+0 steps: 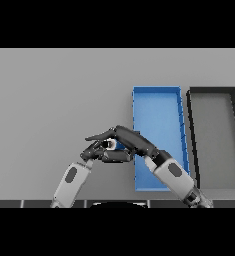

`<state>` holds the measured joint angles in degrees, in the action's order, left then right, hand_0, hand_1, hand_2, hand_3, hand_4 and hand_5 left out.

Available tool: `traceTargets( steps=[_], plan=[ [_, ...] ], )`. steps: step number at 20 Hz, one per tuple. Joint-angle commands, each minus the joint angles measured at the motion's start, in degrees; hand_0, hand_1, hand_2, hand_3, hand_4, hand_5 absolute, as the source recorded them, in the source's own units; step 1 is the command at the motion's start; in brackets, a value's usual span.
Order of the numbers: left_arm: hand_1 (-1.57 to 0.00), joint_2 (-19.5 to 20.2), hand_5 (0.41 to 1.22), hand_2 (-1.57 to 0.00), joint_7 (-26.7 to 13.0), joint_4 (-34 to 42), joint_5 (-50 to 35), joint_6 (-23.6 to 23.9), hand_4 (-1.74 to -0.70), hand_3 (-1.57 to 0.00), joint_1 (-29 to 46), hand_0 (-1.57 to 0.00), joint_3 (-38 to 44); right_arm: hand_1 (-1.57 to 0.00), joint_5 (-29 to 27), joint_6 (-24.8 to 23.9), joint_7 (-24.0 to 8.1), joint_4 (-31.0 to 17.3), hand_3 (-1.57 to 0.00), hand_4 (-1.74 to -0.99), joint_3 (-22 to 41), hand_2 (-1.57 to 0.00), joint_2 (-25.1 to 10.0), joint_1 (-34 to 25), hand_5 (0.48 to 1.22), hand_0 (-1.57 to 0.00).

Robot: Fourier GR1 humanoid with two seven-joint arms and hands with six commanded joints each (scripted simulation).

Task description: Pick up the blue pipe and place it into the blue bin.

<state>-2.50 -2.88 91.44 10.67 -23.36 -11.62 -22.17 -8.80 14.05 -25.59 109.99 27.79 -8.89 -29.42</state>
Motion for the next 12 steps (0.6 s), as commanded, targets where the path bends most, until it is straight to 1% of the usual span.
traceTargets(
  steps=[1,2,3,4,5,6,7,8,9,10,11,12],
  plan=[
    [-0.14,0.1,0.704,-0.14,0.1,-0.3,-0.3,-0.3,-0.98,-0.12,0.6,-0.16,0.0,-1.57,0.4,0.1,1.4,-0.3,-1.57,-1.740,0.1,-1.57,-0.1,0.8,1.218,-1.57],
    [-0.11,-0.2,0.647,-0.11,-1.2,0.3,-1.1,-0.5,-0.97,-0.10,1.1,-0.12,0.0,-1.57,0.3,0.0,0.8,-0.3,-1.57,-1.740,0.2,-1.57,0.1,0.4,1.219,-1.57],
    [-0.09,0.2,0.603,-0.09,-2.1,0.5,-2.0,-0.7,-0.97,-0.08,1.0,-0.10,0.8,-1.57,0.3,-0.3,1.4,-0.4,-1.57,-1.740,0.7,-1.57,0.8,0.6,1.219,-1.57],
    [-0.07,-0.2,0.567,-0.07,-2.1,0.7,-1.7,-0.3,-0.97,-0.06,0.7,-0.08,0.6,-1.57,-0.8,-0.3,1.6,-0.4,-1.57,-1.741,0.1,-1.57,0.7,0.9,1.220,-1.57],
    [-0.06,0.1,0.538,-0.06,-2.8,0.6,-1.2,0.0,-0.96,-0.05,0.2,-0.06,0.9,-1.57,-1.4,-0.3,1.8,-0.8,-1.57,-1.741,-0.3,-1.57,1.0,0.3,1.220,-1.57],
    [-0.05,-0.1,0.513,-0.04,-2.8,0.2,-0.5,0.4,-0.95,-0.04,0.0,-0.05,0.6,-1.57,-1.7,-0.6,2.4,0.0,-1.57,-1.741,0.4,-1.57,1.1,1.1,1.220,-1.57],
    [-0.04,-0.5,0.495,-0.04,-2.6,-0.1,-0.1,0.7,-0.94,-0.03,0.5,-0.04,0.1,-1.57,-3.4,-1.1,1.9,0.0,-1.57,-1.741,-0.5,-1.57,1.5,0.7,1.220,-1.57],
    [-0.03,-0.1,0.484,-0.03,-2.5,-0.2,0.1,0.7,-0.93,-0.03,0.9,-0.03,0.3,-1.57,-5.6,-1.5,1.1,-0.2,-1.57,-1.741,-1.2,-1.57,2.0,0.5,1.220,-1.57],
    [-0.02,0.3,0.482,-0.02,-2.5,-0.3,0.1,0.5,-0.92,-0.02,1.0,-0.03,0.4,-1.57,-7.3,-2.0,0.8,1.2,-1.57,-1.741,-2.1,-1.57,1.7,-0.2,1.221,-1.57],
    [-0.02,0.6,0.474,-0.02,-2.3,-0.7,0.2,0.2,-0.92,-0.02,0.7,-0.02,0.4,-1.57,-9.2,-3.2,-1.2,1.2,-1.57,-1.741,-2.7,-1.57,2.4,-1.4,1.221,-1.57],
    [-0.01,0.0,0.470,-0.01,-2.9,-1.2,0.5,0.3,-0.91,-0.01,0.0,-0.02,0.2,-1.57,-12.0,-4.9,-3.7,1.9,-1.57,-1.741,-4.2,-1.57,2.6,-3.5,1.221,-1.57],
    [-0.01,-0.1,0.464,-0.01,-2.8,-0.6,0.4,0.3,-0.91,-0.01,0.6,-0.01,-0.1,-1.57,-13.5,-5.7,-4.6,2.1,-1.57,-1.741,-5.5,-1.57,2.2,-5.3,1.221,-1.57]
  ],
)
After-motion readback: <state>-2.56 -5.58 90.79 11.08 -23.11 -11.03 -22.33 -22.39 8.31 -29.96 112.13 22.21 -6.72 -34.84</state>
